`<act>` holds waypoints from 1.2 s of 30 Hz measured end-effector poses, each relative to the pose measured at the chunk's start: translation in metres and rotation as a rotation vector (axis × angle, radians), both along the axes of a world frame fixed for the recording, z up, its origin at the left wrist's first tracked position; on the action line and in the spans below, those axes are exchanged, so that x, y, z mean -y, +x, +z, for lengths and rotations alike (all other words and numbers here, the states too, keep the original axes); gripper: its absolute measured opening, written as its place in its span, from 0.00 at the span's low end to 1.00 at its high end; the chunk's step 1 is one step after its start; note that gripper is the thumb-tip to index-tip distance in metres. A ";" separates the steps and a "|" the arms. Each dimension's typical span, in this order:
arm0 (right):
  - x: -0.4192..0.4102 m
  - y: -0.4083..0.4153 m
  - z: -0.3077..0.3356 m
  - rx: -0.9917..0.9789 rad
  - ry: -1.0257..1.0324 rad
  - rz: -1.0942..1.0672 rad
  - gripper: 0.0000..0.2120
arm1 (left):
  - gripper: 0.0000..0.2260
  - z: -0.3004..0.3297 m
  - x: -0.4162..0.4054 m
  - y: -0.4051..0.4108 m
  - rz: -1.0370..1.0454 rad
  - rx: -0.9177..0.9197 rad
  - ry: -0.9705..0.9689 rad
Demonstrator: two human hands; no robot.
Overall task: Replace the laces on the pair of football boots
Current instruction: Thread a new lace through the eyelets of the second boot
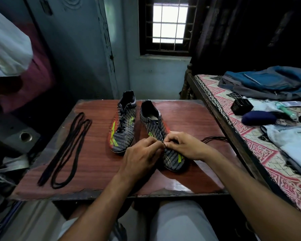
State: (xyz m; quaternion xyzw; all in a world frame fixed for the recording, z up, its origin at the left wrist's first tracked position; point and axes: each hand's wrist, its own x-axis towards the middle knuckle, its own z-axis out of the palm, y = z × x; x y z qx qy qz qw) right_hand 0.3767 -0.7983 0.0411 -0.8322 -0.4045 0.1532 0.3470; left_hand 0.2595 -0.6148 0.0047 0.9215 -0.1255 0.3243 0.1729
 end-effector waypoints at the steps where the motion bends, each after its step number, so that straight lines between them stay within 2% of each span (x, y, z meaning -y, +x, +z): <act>1: 0.001 -0.001 0.001 0.003 0.035 -0.002 0.05 | 0.08 0.000 0.000 0.001 0.000 -0.008 -0.023; 3: 0.009 -0.004 0.001 0.008 0.114 -0.044 0.01 | 0.07 0.001 0.001 0.001 -0.005 -0.012 -0.100; 5: 0.019 -0.005 -0.001 0.042 0.156 -0.093 0.03 | 0.05 0.002 0.002 0.002 0.008 0.001 -0.159; 12: 0.028 -0.010 0.004 0.164 0.068 -0.159 0.10 | 0.05 0.000 0.002 0.001 0.006 0.024 -0.229; 16: 0.036 -0.005 0.004 0.242 -0.019 -0.190 0.09 | 0.07 -0.002 0.001 0.002 -0.003 0.004 -0.289; 19: 0.038 -0.007 0.001 0.272 -0.019 -0.225 0.06 | 0.09 -0.003 0.001 0.002 0.002 0.007 -0.298; 24: 0.041 -0.014 -0.001 0.287 0.035 -0.273 0.08 | 0.09 0.000 0.002 0.001 0.012 0.003 -0.299; 29: 0.042 -0.020 -0.003 0.277 0.002 -0.242 0.04 | 0.12 -0.003 -0.001 0.003 0.029 -0.044 -0.306; 36: 0.038 -0.032 0.005 0.309 -0.088 -0.220 0.04 | 0.07 0.005 0.005 -0.001 0.041 0.017 -0.252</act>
